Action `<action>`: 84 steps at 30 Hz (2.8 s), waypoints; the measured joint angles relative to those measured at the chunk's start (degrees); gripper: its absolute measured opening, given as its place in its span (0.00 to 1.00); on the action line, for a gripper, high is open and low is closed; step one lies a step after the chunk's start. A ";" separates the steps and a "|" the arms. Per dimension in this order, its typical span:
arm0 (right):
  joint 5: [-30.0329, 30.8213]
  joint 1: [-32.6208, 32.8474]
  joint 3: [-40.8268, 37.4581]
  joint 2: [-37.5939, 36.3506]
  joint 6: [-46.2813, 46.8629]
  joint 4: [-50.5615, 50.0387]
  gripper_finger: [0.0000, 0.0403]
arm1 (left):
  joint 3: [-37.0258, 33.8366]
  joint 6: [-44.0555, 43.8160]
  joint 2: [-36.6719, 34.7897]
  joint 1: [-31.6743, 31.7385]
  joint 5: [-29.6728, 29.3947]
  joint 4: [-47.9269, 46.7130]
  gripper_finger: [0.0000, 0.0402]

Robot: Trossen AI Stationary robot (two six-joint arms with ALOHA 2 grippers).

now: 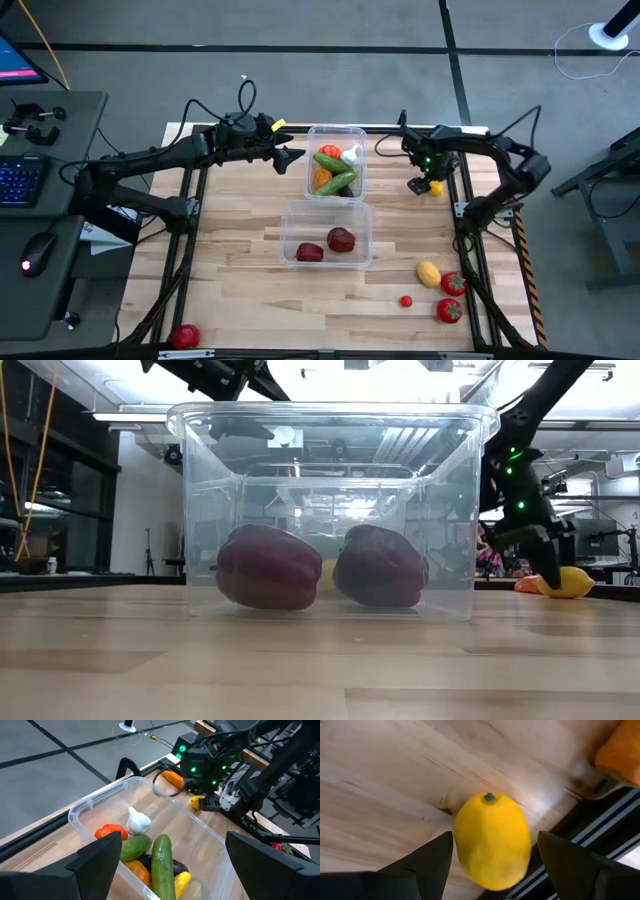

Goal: Sort produce into baskets
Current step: Put the yellow lemon into the bottom transparent bin, then put the yellow lemon in the bottom transparent bin

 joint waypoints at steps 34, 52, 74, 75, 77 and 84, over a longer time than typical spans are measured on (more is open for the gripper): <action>-8.39 40.52 8.24 -23.89 35.36 41.73 0.45 | 0.11 5.57 -23.67 2.08 1.07 -3.10 0.86; -6.06 55.52 8.19 -9.93 43.12 56.61 0.57 | 0.09 2.97 -23.50 1.86 2.73 -8.74 0.86; -5.51 67.56 25.74 -13.27 32.70 -7.20 0.78 | 0.04 -8.52 -11.68 -6.29 2.21 -1.10 0.86; -5.10 69.87 24.05 -13.76 36.98 -7.80 0.78 | 0.04 -8.52 -10.94 -6.82 2.13 -0.48 0.86; -5.19 74.12 20.46 -14.35 47.18 -7.86 0.78 | 0.04 -8.52 -9.59 -7.70 2.08 0.39 0.86; -12.84 81.08 8.24 -11.68 69.77 -4.30 0.78 | 0.04 -9.31 -6.11 -8.68 2.06 2.59 0.86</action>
